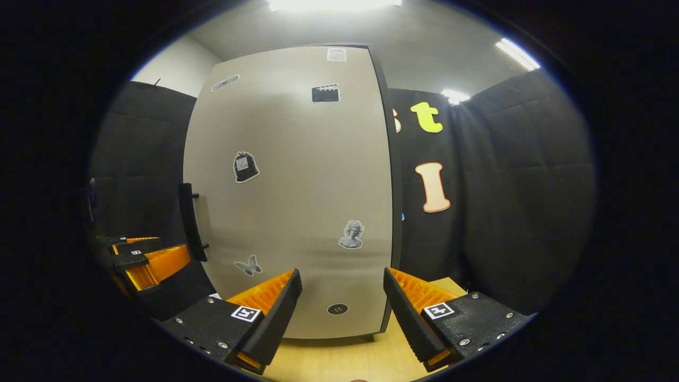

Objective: Open the cabinet door with the right hand, grasp the bottle in the cabinet with the left hand and place it on the coaster, then close the cabinet door with the right hand.

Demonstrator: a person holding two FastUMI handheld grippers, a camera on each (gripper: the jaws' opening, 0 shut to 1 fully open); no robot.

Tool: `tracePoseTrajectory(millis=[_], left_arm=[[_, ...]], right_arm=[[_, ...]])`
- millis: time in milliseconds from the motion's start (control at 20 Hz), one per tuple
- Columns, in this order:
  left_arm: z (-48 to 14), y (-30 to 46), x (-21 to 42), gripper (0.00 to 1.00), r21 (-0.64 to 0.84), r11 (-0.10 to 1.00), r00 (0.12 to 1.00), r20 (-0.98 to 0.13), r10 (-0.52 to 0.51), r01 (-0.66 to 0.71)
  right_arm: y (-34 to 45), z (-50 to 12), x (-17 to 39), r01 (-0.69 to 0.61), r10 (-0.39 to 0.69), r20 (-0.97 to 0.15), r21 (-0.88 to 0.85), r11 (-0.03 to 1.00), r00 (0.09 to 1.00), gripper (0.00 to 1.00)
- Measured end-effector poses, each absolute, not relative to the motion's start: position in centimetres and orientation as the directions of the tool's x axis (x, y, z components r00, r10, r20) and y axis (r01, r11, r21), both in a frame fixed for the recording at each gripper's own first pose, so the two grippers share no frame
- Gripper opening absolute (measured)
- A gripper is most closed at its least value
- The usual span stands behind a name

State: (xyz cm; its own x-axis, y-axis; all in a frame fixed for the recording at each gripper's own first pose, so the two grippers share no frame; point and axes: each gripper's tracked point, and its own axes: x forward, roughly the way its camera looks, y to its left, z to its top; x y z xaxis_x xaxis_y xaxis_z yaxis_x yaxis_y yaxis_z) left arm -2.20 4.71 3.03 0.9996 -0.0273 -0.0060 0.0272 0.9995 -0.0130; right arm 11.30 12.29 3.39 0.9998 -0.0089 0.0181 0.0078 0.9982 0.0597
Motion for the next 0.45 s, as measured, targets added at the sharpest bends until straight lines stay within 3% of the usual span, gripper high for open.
tracePoseTrajectory(millis=[100,150,450], left_arm=[[3.02,4.65,-2.43,0.99,-0.016,0.999,1.0,-0.006,-0.028,0.028],[3.08,4.69,-2.54,0.91,-0.016,1.0,1.0,-0.006,-0.027,0.027],[2.99,4.78,-3.1,0.91,-0.029,0.999,1.0,-0.009,-0.023,0.023]], right_arm=[[12.18,3.35,11.23,0.009,-0.01,0.018,0.063,0.998,1.0,0.96],[12.1,3.34,11.21,0.01,-0.012,0.018,0.066,0.998,1.0,0.96],[12.02,3.25,11.1,0.012,-0.013,0.014,0.071,0.997,1.0,0.96]])
